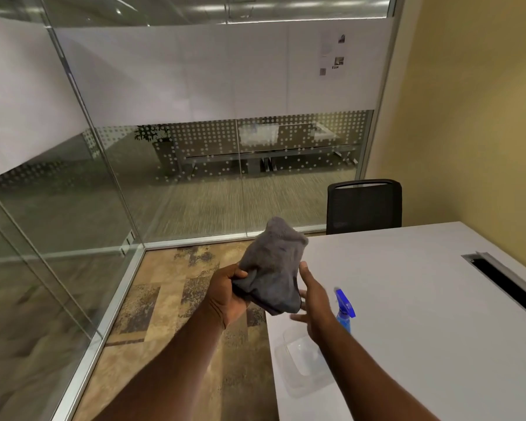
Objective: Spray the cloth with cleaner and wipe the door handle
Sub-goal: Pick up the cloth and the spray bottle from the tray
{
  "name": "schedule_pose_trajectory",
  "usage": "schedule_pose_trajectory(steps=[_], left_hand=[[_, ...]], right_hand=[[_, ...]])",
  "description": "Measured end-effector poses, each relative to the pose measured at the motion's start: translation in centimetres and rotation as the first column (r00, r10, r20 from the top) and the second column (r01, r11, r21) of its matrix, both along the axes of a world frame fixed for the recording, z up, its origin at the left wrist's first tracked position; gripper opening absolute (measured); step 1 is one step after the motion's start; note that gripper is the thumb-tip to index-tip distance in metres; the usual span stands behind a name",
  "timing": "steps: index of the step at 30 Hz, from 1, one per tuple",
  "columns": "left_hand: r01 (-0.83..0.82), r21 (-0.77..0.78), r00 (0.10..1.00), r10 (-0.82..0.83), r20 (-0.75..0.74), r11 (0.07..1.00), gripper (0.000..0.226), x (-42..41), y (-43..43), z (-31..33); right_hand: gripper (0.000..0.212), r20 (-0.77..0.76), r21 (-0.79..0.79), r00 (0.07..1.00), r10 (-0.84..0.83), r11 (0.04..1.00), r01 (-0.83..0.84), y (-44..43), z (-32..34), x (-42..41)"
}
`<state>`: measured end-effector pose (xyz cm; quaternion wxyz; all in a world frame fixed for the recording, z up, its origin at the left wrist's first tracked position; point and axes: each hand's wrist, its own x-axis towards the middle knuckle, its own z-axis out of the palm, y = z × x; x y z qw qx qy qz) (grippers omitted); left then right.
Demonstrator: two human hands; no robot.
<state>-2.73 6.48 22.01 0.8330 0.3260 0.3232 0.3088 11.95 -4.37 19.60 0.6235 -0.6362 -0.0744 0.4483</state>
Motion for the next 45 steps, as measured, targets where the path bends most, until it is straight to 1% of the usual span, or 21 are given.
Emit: schedule_pose_trajectory(steps=[1, 2, 3, 5, 7, 9, 12, 15, 17, 20, 22, 24, 26, 27, 29, 31, 33, 35, 38, 41, 45], left_hand=[[0.003, -0.004, 1.0, -0.003, 0.014, 1.0, 0.024, 0.1, 0.0, 0.0], [0.014, -0.002, 1.0, -0.014, 0.02, 1.0, 0.024, 0.1, -0.1, 0.1], [0.031, 0.008, 0.999, -0.031, 0.028, 0.999, 0.026, 0.2, -0.2, 0.2], [0.062, 0.059, 0.998, -0.063, 0.009, 0.996, 0.037, 0.2, -0.3, 0.3], [0.091, 0.181, 0.992, -0.073, -0.103, 0.979, 0.036, 0.1, -0.2, 0.6], [0.158, 0.341, 0.965, -0.071, -0.254, 0.927, 0.041, 0.2, 0.0, 0.9], [0.184, 0.458, 0.923, 0.008, -0.385, 0.87, 0.047, 0.4, 0.5, 1.1], [0.138, 0.43, 0.926, 0.038, -0.377, 0.892, 0.029, 0.6, 0.8, 0.9], [0.127, 0.387, 0.932, 0.024, -0.362, 0.913, 0.022, 0.9, 0.9, 0.7], [0.094, 0.317, 0.944, 0.017, -0.33, 0.944, 0.021, 1.4, 0.6, 0.7], [0.063, 0.292, 0.955, 0.027, -0.297, 0.954, 0.028, 1.7, 0.2, 1.1], [0.031, 0.309, 0.952, 0.066, -0.3, 0.95, 0.037, 1.9, 0.1, 1.3], [0.026, 0.323, 0.948, 0.08, -0.309, 0.946, 0.038, 2.1, -0.1, 1.2], [0.021, 0.325, 0.945, 0.087, -0.314, 0.946, 0.037, 2.2, -0.1, 1.2], [0.0, 0.347, 0.941, 0.118, -0.319, 0.938, 0.039, 2.4, -0.2, 1.2], [-0.022, 0.393, 0.946, 0.146, -0.289, 0.919, 0.049, 2.5, -0.4, 1.2], [-0.001, 0.433, 0.969, 0.108, -0.223, 0.901, 0.065, 2.6, -0.6, 1.2], [0.057, 0.452, 0.979, 0.038, -0.198, 0.89, 0.075, 2.6, -0.8, 1.1], [0.12, 0.431, 0.979, -0.034, -0.203, 0.894, 0.062, 2.7, -0.9, 1.0], [0.156, 0.426, 0.962, -0.038, -0.272, 0.891, 0.046, 2.9, -0.9, 0.4], [0.201, 0.442, 0.942, -0.049, -0.331, 0.874, 0.041, 3.3, -0.9, -1.0]], right_hand=[[0.077, -0.13, 0.102, 0.987, 0.092, 0.992, -0.079, 0.0, 0.0, -0.1], [0.075, -0.2, 0.207, 0.968, 0.151, 0.972, -0.109, 0.0, 0.2, -0.2], [0.071, -0.223, 0.294, 0.958, 0.179, 0.95, -0.109, 0.0, 0.4, -0.2], [0.063, -0.136, 0.373, 0.978, 0.157, 0.923, -0.096, 0.1, 0.7, 0.0], [0.063, 0.046, 0.363, 0.995, 0.092, 0.926, -0.103, 0.3, 1.0, 0.3], [0.065, 0.211, 0.336, 0.976, 0.054, 0.934, -0.125, 0.4, 1.0, 0.9], [0.062, 0.302, 0.336, 0.952, 0.042, 0.93, -0.147, 0.1, 1.1, 1.6], [0.059, 0.28, 0.356, 0.959, 0.045, 0.923, -0.147, 0.2, 1.3, 1.7], [0.048, 0.252, 0.344, 0.967, 0.04, 0.93, -0.128, 0.3, 1.3, 1.9], [0.021, 0.265, 0.293, 0.964, 0.019, 0.951, -0.1, 0.1, 1.4, 2.3], [0.015, 0.304, 0.274, 0.953, 0.018, 0.956, -0.106, -0.1, 1.3, 2.8], [0.018, 0.307, 0.281, 0.951, 0.029, 0.952, -0.12, -0.2, 1.2, 3.1], [0.03, 0.308, 0.28, 0.951, 0.028, 0.953, -0.119, -0.2, 1.2, 3.2], [0.035, 0.327, 0.264, 0.945, 0.016, 0.958, -0.108, -0.2, 1.2, 3.2], [0.033, 0.367, 0.263, 0.93, -0.02, 0.961, -0.083, -0.1, 1.0, 3.5], [0.042, 0.379, 0.26, 0.924, -0.057, 0.965, -0.047, 0.1, 0.9, 3.7], [0.055, 0.372, 0.218, 0.924, -0.088, 0.976, 0.005, 0.3, 0.6, 3.9], [0.058, 0.379, 0.191, 0.92, -0.105, 0.981, 0.033, 0.4, 0.3, 4.0], [0.057, 0.432, 0.164, 0.899, -0.078, 0.986, 0.007, 0.3, -0.5, 4.0], [0.058, 0.494, 0.134, 0.868, -0.056, 0.991, -0.012, -0.3, -1.6, 4.1], [0.056, 0.554, 0.182, 0.817, -0.158, 0.981, 0.066, -2.2, -3.6, 4.7]])
